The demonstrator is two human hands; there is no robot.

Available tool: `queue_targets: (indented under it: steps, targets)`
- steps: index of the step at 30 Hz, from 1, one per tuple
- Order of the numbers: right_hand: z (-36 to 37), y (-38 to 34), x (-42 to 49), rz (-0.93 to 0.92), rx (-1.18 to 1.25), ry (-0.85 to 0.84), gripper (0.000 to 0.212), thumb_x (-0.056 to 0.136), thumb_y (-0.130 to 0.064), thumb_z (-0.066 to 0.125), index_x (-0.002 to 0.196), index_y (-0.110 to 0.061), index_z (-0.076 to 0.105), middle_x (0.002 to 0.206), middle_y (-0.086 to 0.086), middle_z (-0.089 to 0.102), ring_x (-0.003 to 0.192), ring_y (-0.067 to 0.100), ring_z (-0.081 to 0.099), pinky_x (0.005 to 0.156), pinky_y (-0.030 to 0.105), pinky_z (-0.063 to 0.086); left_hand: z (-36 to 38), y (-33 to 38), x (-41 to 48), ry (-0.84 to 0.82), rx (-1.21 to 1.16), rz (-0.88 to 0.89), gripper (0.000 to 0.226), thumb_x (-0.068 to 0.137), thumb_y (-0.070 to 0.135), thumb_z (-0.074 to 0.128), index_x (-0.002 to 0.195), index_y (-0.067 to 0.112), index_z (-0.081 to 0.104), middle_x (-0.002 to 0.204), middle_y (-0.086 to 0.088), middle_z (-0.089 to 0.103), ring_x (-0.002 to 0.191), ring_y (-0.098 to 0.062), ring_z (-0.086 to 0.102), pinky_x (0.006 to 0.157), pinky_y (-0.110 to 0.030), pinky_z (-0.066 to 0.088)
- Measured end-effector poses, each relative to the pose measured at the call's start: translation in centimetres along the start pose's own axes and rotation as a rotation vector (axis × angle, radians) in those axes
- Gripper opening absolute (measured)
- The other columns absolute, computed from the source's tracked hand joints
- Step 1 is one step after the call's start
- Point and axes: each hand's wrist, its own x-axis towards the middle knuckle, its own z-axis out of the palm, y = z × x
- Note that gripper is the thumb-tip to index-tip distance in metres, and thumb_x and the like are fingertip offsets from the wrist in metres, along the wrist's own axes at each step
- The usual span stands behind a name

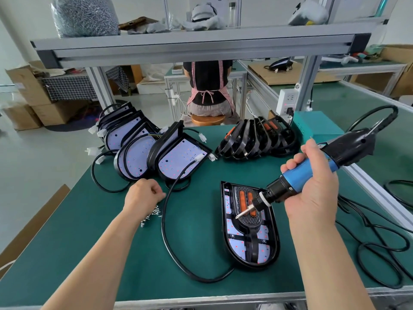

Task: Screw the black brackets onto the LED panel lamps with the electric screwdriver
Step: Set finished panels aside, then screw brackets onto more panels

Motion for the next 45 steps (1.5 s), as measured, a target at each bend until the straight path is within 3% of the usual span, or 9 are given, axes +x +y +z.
queue_targets:
  steps: [4,7,13,19,23,27,31,35,45]
  targets:
    - [-0.2,-0.2,0.1,-0.007,0.001,0.016,0.021,0.094,-0.020,0.069,0.095,-0.012,0.049,0.065,-0.003,0.053,0.052,0.011,0.050,0.058,0.023,0.048,-1.2,-0.6,0.1,0.032,-0.114,-0.040,0.015,0.090,0.011,0.067,0.081,0.020,0.073,0.079,0.004,0.068,0.082,-0.020,0.061,0.072,-0.028,0.041]
    - [-0.3,-0.2,0.1,-0.001,0.012,0.023,0.020,0.094,-0.019,0.069,0.092,-0.013,0.050,0.065,-0.004,0.053,0.052,0.011,0.050,0.057,0.023,0.048,-1.8,-0.6,0.0,-0.052,-0.065,-0.033,0.020,0.087,0.006,0.069,0.078,0.023,0.072,0.078,0.006,0.069,0.080,-0.019,0.063,0.069,-0.027,0.045]
    - [-0.3,0.0,0.0,0.009,0.002,0.019,0.019,0.094,-0.021,0.070,0.092,-0.013,0.052,0.065,-0.004,0.054,0.052,0.011,0.051,0.057,0.023,0.049,-2.0,0.7,-0.2,-0.127,0.095,0.008,0.015,0.080,0.008,0.073,0.077,0.021,0.068,0.081,0.002,0.068,0.092,-0.029,0.065,0.090,-0.041,0.052]
    - [-0.2,0.1,-0.3,0.022,0.011,0.006,0.018,0.094,-0.021,0.070,0.087,-0.015,0.054,0.066,-0.003,0.054,0.052,0.010,0.051,0.057,0.022,0.049,-2.2,1.2,-0.5,-0.133,0.161,0.060,0.015,0.085,0.002,0.060,0.081,0.015,0.068,0.086,-0.002,0.069,0.092,-0.029,0.064,0.084,-0.039,0.052]
    - [0.1,0.0,-0.3,0.005,0.022,0.021,0.018,0.094,-0.020,0.069,0.087,-0.014,0.054,0.064,-0.003,0.054,0.051,0.010,0.051,0.055,0.023,0.049,-3.3,3.4,-2.6,0.052,-0.150,0.156,0.019,0.084,0.004,0.070,0.076,0.020,0.066,0.074,0.003,0.067,0.073,-0.015,0.061,0.068,-0.023,0.045]
    - [0.8,-0.2,-0.2,-0.029,0.045,0.050,0.018,0.094,-0.018,0.069,0.086,-0.015,0.053,0.063,-0.004,0.053,0.050,0.011,0.050,0.055,0.022,0.047,-2.5,8.5,-7.1,-0.210,-0.722,0.167,0.018,0.080,0.001,0.078,0.075,0.017,0.073,0.075,-0.005,0.073,0.068,-0.009,0.063,0.070,-0.014,0.049]
    - [1.4,-0.7,-0.1,-0.045,0.103,0.063,0.019,0.094,-0.019,0.070,0.090,-0.014,0.052,0.063,-0.004,0.053,0.051,0.011,0.050,0.056,0.023,0.047,-0.5,11.5,-10.0,-0.400,-1.018,0.082,0.019,0.080,-0.007,0.074,0.077,0.012,0.072,0.075,-0.005,0.070,0.068,-0.008,0.061,0.067,-0.014,0.048]
    - [1.4,-1.4,0.0,-0.068,0.133,0.052,0.019,0.094,-0.020,0.069,0.088,-0.014,0.052,0.065,-0.004,0.051,0.053,0.011,0.049,0.057,0.024,0.046,0.4,12.2,-10.9,-0.479,-1.162,0.003,0.027,0.082,-0.012,0.069,0.073,0.014,0.072,0.076,-0.008,0.069,0.070,-0.013,0.061,0.071,-0.021,0.050]
    - [1.7,-1.8,0.2,-0.051,0.136,0.069,0.020,0.096,-0.020,0.067,0.087,-0.013,0.050,0.065,-0.004,0.050,0.052,0.010,0.048,0.056,0.024,0.045,0.8,12.6,-10.8,-0.462,-1.199,0.034,0.029,0.079,-0.012,0.071,0.070,0.015,0.074,0.075,-0.008,0.069,0.068,-0.013,0.062,0.067,-0.018,0.052]
